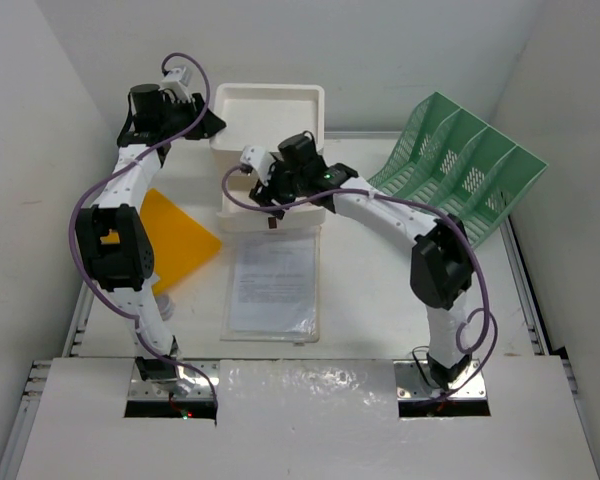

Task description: Organize the desk

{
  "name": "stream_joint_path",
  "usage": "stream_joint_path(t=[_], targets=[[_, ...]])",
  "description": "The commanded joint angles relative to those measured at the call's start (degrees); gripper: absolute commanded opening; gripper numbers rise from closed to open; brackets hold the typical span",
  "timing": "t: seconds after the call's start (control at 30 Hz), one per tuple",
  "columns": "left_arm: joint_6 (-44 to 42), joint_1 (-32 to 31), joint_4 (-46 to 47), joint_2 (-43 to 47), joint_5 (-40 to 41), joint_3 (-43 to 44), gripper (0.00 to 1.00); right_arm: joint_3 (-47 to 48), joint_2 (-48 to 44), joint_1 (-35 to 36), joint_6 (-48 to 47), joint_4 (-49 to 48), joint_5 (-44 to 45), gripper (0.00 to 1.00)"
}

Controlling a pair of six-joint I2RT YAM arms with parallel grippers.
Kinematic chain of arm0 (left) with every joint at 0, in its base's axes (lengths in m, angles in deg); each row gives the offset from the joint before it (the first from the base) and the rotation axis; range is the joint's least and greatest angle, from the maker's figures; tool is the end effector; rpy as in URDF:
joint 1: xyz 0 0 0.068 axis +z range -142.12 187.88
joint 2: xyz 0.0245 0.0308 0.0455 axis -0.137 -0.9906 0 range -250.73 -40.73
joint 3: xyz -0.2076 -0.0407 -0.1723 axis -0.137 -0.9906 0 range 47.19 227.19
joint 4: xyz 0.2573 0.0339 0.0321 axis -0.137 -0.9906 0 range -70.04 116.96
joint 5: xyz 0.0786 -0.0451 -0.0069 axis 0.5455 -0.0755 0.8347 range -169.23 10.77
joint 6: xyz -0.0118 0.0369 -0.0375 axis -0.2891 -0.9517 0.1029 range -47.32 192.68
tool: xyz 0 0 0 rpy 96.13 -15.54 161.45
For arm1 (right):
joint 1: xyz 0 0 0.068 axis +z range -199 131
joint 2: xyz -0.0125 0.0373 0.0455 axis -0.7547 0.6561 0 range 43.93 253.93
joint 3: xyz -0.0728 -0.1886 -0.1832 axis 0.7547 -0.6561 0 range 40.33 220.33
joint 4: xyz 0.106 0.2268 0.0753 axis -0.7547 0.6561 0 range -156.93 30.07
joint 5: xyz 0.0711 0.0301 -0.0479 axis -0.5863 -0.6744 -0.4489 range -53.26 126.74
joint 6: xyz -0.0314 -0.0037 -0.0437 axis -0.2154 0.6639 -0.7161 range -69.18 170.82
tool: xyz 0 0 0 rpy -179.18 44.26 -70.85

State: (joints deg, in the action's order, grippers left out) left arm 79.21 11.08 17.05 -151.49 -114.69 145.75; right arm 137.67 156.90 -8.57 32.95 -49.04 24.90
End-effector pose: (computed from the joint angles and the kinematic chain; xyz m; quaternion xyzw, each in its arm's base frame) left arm 0.4616 0.0052 0.3286 0.1024 0.8017 -0.2679 0.5244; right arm 0.3498 0.3075 0.2883 -0.4694 0.7415 0.1812 0.4438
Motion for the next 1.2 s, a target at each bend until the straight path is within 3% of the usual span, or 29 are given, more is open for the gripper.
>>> stream_joint_path(t=[0.0,0.2,0.33,0.47,0.5,0.6,0.8,0.93,1.17], targets=[[0.68,-1.36,-9.86,0.55,-8.04,-0.48,0.0,5.65,3.3,1.15,-6.39,14.78,-7.5,0.65],[0.24,-1.44,-10.04,0.28,-7.6,-0.22,0.0,5.14,4.71,1.24,-6.39,14.9,-8.21,0.59],[0.33,-1.44,-10.04,0.11,-7.43,-0.3,0.0,4.7,6.12,1.67,-4.9,12.35,-0.14,0.51],[0.86,-1.44,-9.78,0.28,-7.69,-0.83,0.0,3.3,6.48,2.11,-4.81,8.84,6.2,0.26],[1.03,-1.44,-9.6,0.19,-7.78,-1.09,0.0,2.95,6.39,2.72,-4.81,6.83,9.78,0.15],[1.91,-1.44,-8.9,0.37,-8.22,-1.71,0.0,1.36,5.34,4.3,-5.16,2.51,15.42,0.0],[2.79,-1.44,-8.37,0.9,-8.48,-2.5,0.0,0.57,2.7,7.74,-5.95,-3.73,22.81,0.0],[2.44,-1.44,-8.54,1.25,-8.04,-2.68,0.0,1.36,2.35,7.92,-5.95,-2.69,27.38,0.0],[0.77,-1.01,-10.65,0.9,-6.12,0.48,0.0,-1.97,-2.39,6.42,-3.32,-2.24,22.03,0.0]])
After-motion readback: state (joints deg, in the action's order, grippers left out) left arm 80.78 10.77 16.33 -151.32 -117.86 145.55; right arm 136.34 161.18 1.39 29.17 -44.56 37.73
